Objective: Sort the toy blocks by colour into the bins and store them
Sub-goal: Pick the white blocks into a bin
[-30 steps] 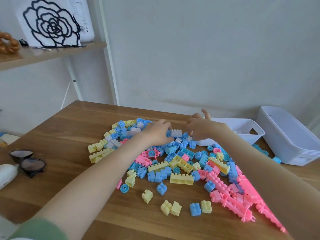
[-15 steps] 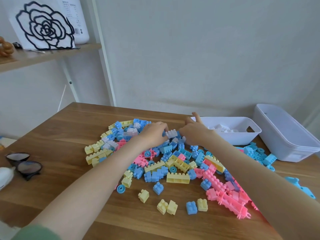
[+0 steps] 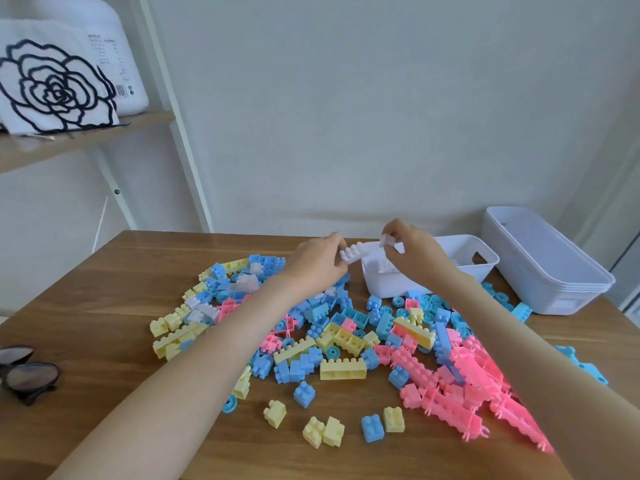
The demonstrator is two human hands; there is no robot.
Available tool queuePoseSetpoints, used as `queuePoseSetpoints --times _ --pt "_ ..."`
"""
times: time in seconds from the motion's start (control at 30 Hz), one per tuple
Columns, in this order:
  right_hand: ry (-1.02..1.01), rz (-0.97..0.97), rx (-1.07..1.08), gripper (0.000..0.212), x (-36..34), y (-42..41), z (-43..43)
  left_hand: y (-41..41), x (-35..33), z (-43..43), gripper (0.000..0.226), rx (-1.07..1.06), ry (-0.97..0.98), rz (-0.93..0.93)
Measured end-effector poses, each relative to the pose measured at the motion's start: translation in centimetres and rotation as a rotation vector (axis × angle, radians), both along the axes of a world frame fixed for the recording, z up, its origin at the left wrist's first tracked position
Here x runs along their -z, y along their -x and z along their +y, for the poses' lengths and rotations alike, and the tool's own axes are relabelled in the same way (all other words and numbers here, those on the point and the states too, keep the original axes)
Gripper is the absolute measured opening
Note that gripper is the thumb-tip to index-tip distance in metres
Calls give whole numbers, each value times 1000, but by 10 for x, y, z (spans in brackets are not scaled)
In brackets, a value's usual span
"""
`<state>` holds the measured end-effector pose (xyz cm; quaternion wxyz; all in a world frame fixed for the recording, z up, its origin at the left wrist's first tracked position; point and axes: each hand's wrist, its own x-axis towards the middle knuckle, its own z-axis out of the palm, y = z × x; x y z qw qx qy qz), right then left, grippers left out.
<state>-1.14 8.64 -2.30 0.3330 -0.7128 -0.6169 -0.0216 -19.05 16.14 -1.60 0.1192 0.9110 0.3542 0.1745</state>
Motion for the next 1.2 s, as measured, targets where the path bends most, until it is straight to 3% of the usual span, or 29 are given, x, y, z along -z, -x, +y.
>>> queuePoseSetpoints --times 0.13,0.23,0.33,0.4,0.5,0.63,0.77,0.93,1.07,1.2 --pt "54 154 212 20 2 -41 -20 -32 0 -8 23 58 29 -52" --pt "169 135 329 25 5 -61 -29 -58 -2 -13 27 109 -26 -35" --pt "321 45 236 42 12 -54 -32 -74 2 -20 34 181 -28 57" --pt "237 -74 213 45 15 -40 -32 -77 8 -22 36 207 5 58" --pt "97 -186 122 44 14 -13 -29 -65 11 -22 37 182 104 -85" --pt "97 -134 -131 50 12 26 -25 -19 16 -14 41 110 41 -275" --pt "136 -2 -225 56 20 61 -12 29 28 -12 39 38 67 -263" --pt "298 -132 -244 38 37 84 7 67 26 -9 30 -5 59 -223" --pt "361 -286 -211 35 41 87 19 83 30 -6 28 -120 48 -71" --pt "367 -293 -197 30 39 86 19 90 36 2 27 -183 -36 -62"
